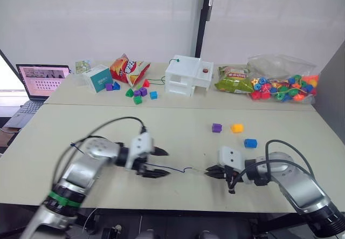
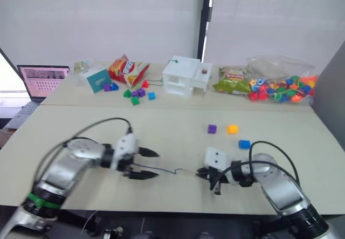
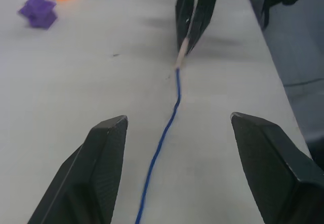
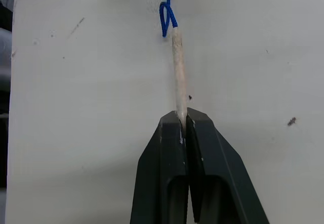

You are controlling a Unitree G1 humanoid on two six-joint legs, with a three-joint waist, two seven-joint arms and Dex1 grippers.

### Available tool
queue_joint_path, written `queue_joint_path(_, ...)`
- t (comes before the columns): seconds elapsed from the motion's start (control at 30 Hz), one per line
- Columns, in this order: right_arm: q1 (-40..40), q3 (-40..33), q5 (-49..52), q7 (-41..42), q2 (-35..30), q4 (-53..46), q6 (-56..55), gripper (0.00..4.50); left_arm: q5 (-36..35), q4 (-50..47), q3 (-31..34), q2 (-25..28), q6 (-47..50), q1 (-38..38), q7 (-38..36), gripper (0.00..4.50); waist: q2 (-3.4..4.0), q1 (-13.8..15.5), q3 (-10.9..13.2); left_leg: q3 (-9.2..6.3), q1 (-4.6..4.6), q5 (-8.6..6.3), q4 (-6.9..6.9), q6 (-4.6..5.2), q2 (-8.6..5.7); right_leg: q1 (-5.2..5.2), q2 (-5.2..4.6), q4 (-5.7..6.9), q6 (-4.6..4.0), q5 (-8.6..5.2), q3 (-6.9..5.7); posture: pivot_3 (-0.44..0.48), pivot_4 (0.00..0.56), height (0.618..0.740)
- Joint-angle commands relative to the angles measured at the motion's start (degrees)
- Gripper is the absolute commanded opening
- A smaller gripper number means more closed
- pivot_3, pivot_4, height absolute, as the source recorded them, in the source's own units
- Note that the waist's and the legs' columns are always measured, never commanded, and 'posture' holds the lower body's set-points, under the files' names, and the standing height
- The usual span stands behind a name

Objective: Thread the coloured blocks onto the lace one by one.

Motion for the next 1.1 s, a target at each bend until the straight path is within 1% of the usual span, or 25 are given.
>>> queue_joint_path(0.03, -0.88, 0.16, 0.11, 0.29, -0.18, -1.59, 0.37, 0.0, 4.17, 3.52, -2.83, -3.12, -5.18, -2.78, 1.97, 3.43, 0.0, 0.01, 0.0, 0.01, 0.01, 0.0, 0.0, 0.0, 0.0, 0.0, 0.01, 0.0, -0.01, 0.0, 0.0, 0.0, 0.15, 0.74)
queue_joint_path(0.1, -1.2, 0.67, 0.06, 0.32, -0.08, -1.76, 0.59, 0.0, 5.9, 6.95, -4.54, -5.53, -7.51, -4.38, 2.43, 3.43, 0.0, 0.06, 0.0, 0.01, 0.02, 0.0, 0.0, 0.0, 0.0, 0.01, 0.02, -0.01, -0.01, 0.0, -0.01, 0.0, 0.15, 0.74)
queue_joint_path(0.3, -0.92, 0.99, 0.19, 0.2, -0.38, -2.45, 0.85, 0.0, 5.94, 11.24, -5.61, -9.61, -8.7, -7.15, 1.06, 3.43, 0.0, 0.08, 0.0, 0.0, 0.0, 0.0, 0.01, 0.0, -0.02, 0.0, 0.0, -0.03, 0.0, 0.0, -0.01, 0.0, 0.15, 0.74)
queue_joint_path(0.4, -0.85, 0.94, 0.28, 0.06, -0.39, -2.82, 1.18, 0.0, 6.7, 12.02, -6.16, -10.2, -9.06, -7.6, 0.65, 2.58, 0.0, 0.05, 0.0, 0.0, -0.01, 0.0, 0.02, 0.0, -0.04, 0.0, -0.02, -0.04, 0.0, 0.0, -0.01, 0.0, 0.15, 0.74)
queue_joint_path(0.53, -0.5, 0.73, 0.35, -0.03, -0.51, -3.29, 1.53, 0.0, 7.28, 12.86, -6.32, -10.82, -9.49, -8.0, 0.7, 1.21, 0.0, 0.03, 0.0, -0.01, 0.0, 0.0, 0.02, 0.0, -0.02, 0.0, 0.01, -0.03, 0.0, 0.0, -0.01, 0.0, 0.15, 0.74)
queue_joint_path(0.57, -0.45, 0.71, 0.37, -0.06, -0.48, -3.37, 1.66, 0.0, 7.28, 12.79, -6.36, -10.99, -9.34, -8.03, 0.67, 0.95, 0.0, 0.05, 0.0, -0.01, -0.01, 0.0, 0.02, 0.0, -0.02, 0.0, 0.01, -0.03, 0.0, 0.0, -0.01, 0.0, 0.15, 0.74)
queue_joint_path(0.63, -0.41, 0.69, 0.39, -0.13, -0.45, -3.45, 1.8, 0.0, 7.45, 12.66, -6.54, -11.09, -9.19, -7.97, 0.49, 0.22, 0.0, 0.09, 0.0, 0.0, -0.01, 0.0, 0.02, 0.01, -0.04, 0.01, -0.02, -0.03, 0.0, 0.0, -0.01, 0.0, 0.15, 0.74)
queue_joint_path(0.67, -0.41, 0.69, 0.4, -0.16, -0.45, -3.46, 1.83, 0.0, 7.66, 12.64, -6.69, -11.06, -9.3, -7.88, 0.39, 0.02, 0.0, 0.1, 0.0, -0.01, -0.01, 0.0, 0.02, 0.0, -0.04, 0.01, -0.02, -0.03, 0.0, 0.0, -0.02, 0.0, 0.15, 0.74)
queue_joint_path(0.93, 0.1, 1.57, -0.21, 0.4, -1.27, -3.37, 1.81, 0.0, 7.21, 12.32, -6.05, -11.59, -8.53, -8.04, 0.73, 0.02, 0.0, 0.08, 0.0, -0.01, -0.01, 0.0, 0.02, 0.0, -0.03, 0.01, -0.01, -0.03, 0.0, 0.0, -0.02, 0.0, 0.15, 0.74)
queue_joint_path(1.03, 0.13, 1.81, -1.53, -1.01, -1.0, -2.69, 1.62, 0.0, 7.02, 12.35, -5.81, -11.63, -8.16, -8.23, 0.61, 0.02, 0.0, 0.05, 0.0, -0.01, -0.01, 0.0, 0.03, 0.0, -0.03, 0.01, -0.01, -0.03, 0.0, 0.0, -0.02, 0.0, 0.15, 0.74)
queue_joint_path(1.1, 0.5, 0.51, -1.18, -2.75, -0.05, -2.94, 2.01, 0.65, 7.3, 12.52, -5.83, -11.46, -8.16, -8.38, 0.62, 0.0, 0.0, 0.07, 0.0, -0.01, 0.0, 0.0, 0.02, 0.01, -0.02, 0.01, 0.0, -0.03, 0.0, 0.0, -0.02, 0.0, 0.15, 0.74)
